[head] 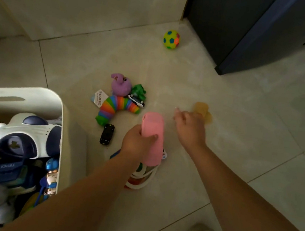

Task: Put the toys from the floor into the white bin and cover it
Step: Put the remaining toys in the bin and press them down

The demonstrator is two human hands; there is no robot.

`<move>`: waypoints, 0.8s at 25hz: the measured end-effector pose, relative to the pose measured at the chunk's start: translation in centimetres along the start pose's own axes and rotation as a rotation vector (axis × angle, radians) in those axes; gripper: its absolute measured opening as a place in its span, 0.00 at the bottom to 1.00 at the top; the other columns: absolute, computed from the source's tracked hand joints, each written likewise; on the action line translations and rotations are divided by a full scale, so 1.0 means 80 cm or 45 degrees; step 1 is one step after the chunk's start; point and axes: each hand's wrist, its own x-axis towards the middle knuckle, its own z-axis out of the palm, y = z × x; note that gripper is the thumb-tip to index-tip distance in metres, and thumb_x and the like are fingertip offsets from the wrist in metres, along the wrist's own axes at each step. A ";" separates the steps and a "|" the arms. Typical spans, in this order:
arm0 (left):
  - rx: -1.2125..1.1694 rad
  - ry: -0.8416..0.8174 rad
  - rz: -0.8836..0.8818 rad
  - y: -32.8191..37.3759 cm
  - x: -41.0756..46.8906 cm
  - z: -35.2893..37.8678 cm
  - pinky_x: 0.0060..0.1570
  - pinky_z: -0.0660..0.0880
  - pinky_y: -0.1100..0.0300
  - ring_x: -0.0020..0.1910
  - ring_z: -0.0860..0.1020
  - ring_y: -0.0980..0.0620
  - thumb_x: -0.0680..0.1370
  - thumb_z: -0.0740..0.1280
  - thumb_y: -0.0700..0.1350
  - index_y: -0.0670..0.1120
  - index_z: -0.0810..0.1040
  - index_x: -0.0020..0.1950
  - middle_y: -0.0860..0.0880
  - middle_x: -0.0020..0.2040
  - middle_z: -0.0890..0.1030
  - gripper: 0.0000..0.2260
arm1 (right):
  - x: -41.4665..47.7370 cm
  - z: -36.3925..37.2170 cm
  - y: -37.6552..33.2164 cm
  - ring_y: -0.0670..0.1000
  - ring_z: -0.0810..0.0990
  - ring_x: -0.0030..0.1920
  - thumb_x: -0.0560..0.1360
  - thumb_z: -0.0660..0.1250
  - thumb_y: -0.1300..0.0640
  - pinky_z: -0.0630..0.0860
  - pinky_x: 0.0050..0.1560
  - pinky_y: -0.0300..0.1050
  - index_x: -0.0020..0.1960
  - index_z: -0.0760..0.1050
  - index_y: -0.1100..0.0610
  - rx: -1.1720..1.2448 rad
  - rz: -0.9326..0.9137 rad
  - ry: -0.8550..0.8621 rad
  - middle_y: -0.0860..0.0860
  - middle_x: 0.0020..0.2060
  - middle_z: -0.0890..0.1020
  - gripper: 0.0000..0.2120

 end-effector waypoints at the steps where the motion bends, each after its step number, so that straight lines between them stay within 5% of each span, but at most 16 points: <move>1: -0.009 0.024 -0.018 -0.002 0.000 -0.002 0.59 0.75 0.45 0.56 0.77 0.42 0.76 0.69 0.46 0.43 0.74 0.64 0.43 0.59 0.80 0.17 | 0.014 -0.001 0.009 0.61 0.72 0.64 0.79 0.57 0.41 0.69 0.64 0.52 0.61 0.78 0.51 -0.291 -0.022 0.135 0.59 0.64 0.75 0.20; 3: -0.037 0.026 -0.030 -0.001 -0.002 -0.001 0.59 0.76 0.47 0.55 0.77 0.43 0.77 0.68 0.46 0.43 0.74 0.64 0.44 0.58 0.80 0.17 | 0.041 -0.001 0.030 0.66 0.56 0.74 0.77 0.58 0.39 0.57 0.74 0.58 0.74 0.62 0.42 -0.504 0.128 -0.071 0.55 0.78 0.51 0.26; 5: -0.079 0.014 -0.024 0.003 -0.010 -0.001 0.54 0.76 0.51 0.53 0.77 0.45 0.77 0.68 0.45 0.43 0.74 0.64 0.45 0.57 0.80 0.16 | 0.054 0.005 0.043 0.67 0.52 0.75 0.77 0.58 0.37 0.55 0.75 0.59 0.75 0.58 0.40 -0.571 0.220 -0.325 0.52 0.78 0.38 0.29; 9: -0.120 -0.013 -0.007 0.008 -0.030 -0.008 0.48 0.73 0.56 0.50 0.76 0.48 0.77 0.68 0.46 0.44 0.74 0.64 0.48 0.53 0.79 0.16 | 0.045 0.019 0.035 0.65 0.61 0.69 0.79 0.60 0.48 0.69 0.63 0.51 0.62 0.74 0.57 -0.621 0.095 -0.150 0.56 0.75 0.52 0.17; 15: -0.113 0.035 0.088 0.009 -0.051 -0.046 0.49 0.73 0.55 0.52 0.76 0.48 0.77 0.68 0.45 0.44 0.72 0.68 0.48 0.56 0.79 0.20 | -0.024 0.034 0.030 0.63 0.70 0.57 0.76 0.66 0.55 0.73 0.54 0.51 0.58 0.73 0.63 -0.607 0.027 0.043 0.60 0.62 0.64 0.15; 20: -0.082 0.046 0.248 0.025 -0.101 -0.101 0.48 0.74 0.53 0.51 0.77 0.48 0.77 0.68 0.46 0.46 0.72 0.66 0.49 0.55 0.79 0.19 | -0.064 -0.004 -0.046 0.56 0.77 0.40 0.72 0.70 0.56 0.73 0.40 0.47 0.51 0.65 0.58 0.411 0.236 0.284 0.55 0.49 0.73 0.15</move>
